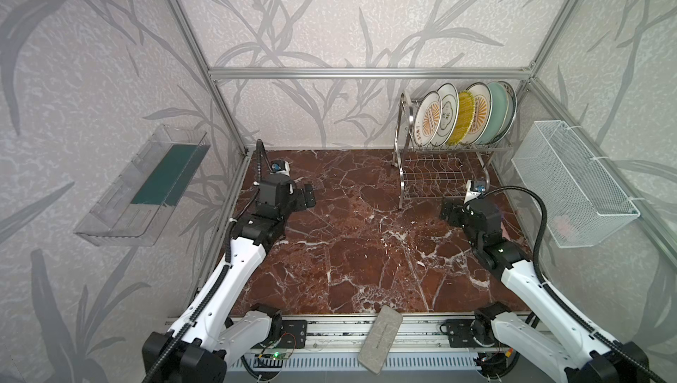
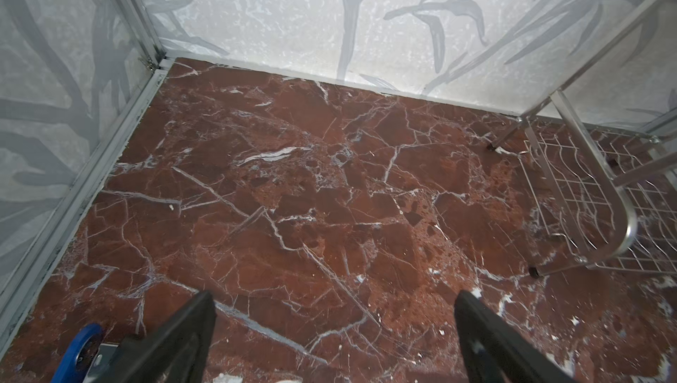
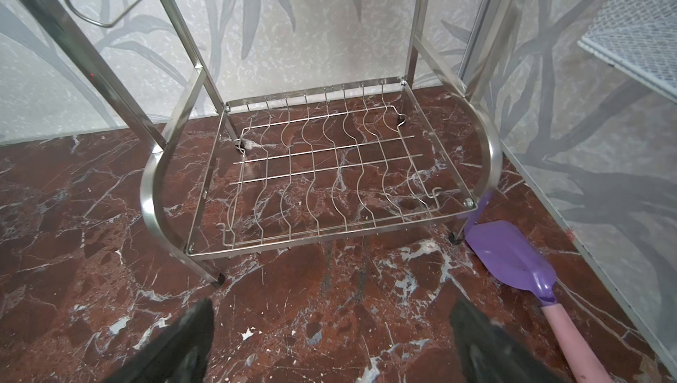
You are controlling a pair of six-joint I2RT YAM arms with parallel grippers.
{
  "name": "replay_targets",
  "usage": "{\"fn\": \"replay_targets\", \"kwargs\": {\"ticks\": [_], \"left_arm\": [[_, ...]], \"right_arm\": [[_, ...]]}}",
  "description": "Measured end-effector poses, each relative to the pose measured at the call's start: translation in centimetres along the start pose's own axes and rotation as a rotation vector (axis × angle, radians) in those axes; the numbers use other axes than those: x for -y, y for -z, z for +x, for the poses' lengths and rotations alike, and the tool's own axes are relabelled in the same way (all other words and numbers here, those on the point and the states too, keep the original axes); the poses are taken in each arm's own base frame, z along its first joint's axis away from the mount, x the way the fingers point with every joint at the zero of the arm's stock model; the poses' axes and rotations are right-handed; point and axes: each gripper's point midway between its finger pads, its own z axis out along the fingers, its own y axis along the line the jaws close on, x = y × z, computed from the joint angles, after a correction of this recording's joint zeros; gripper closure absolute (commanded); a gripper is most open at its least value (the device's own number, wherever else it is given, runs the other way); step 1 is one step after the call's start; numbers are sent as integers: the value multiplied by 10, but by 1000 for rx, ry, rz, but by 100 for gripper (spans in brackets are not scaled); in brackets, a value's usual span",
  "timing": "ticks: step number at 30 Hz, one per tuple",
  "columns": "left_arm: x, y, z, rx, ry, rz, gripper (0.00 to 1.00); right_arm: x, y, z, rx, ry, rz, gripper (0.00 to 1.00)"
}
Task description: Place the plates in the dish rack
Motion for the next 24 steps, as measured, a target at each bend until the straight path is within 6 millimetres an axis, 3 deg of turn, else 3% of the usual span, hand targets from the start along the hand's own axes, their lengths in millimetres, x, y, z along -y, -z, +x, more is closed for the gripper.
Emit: {"fn": "replay_targets", "kwargs": {"ticks": [13,17,19,24], "left_arm": [[-69,-27,7,86,106,-148,1],[-93,-30,5,144,137,-225,1],[-104,-34,15,168,142,-258,1],[-135,-43,64,159,141,-337,1]], "right_arm": [[19,-3,4,-27,-43,-13,1],[21,-6,17,-41,-44,-17,1],[23,-7,25,-55,-44,-16,1],[25,-8,23,-45,-46,-13,1]]}}
